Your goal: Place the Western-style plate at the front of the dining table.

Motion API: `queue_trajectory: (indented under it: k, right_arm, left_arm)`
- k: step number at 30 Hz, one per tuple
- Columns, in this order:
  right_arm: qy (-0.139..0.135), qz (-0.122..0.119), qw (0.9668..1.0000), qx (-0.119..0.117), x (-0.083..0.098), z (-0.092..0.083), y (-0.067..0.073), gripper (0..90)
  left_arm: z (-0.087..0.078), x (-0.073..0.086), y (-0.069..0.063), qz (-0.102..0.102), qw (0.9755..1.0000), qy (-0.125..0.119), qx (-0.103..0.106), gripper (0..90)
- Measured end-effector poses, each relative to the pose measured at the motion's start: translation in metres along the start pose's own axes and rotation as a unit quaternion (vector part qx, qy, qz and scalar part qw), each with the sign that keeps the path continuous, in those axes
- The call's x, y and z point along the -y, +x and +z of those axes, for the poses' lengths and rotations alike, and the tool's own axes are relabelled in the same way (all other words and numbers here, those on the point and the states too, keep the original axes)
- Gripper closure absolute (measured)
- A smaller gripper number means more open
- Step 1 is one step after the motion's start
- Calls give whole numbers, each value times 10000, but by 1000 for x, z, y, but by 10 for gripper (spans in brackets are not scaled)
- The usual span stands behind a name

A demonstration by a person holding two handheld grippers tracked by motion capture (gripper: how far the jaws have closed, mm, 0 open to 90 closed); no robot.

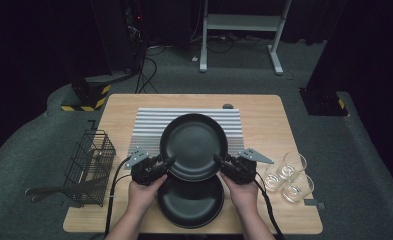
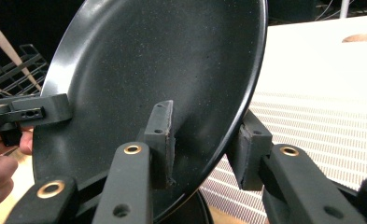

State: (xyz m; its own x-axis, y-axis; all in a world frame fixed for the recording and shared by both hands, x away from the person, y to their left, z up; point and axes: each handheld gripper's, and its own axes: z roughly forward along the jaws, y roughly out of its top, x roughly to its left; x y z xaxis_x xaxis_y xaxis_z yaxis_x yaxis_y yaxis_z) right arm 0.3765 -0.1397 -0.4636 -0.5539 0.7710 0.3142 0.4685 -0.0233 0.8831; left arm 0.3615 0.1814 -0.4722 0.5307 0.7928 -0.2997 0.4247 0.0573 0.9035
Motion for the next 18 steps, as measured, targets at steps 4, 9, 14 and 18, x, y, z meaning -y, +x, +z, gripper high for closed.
queue_trajectory:
  k: [4, 9, 14, 18]
  right_arm:
    - [-15, 27, 10000, 8, -5, 4, 0, 641]
    - [-21, -23, 10000, 33, -11, 10, 0, 639]
    - [-46, -98, 9999, 57, -21, 15, 1, 639]
    - [-52, -142, 9999, 85, -31, 20, 0, 639]
  left_arm:
    - [3, -5, 4, -60, 10000, -41, -11, 594]
    - [4, -10, 8, -49, 9999, -91, -46, 593]
    - [7, -17, 12, -52, 9998, -160, -64, 594]
    - [10, -24, 15, -36, 9997, -230, -106, 593]
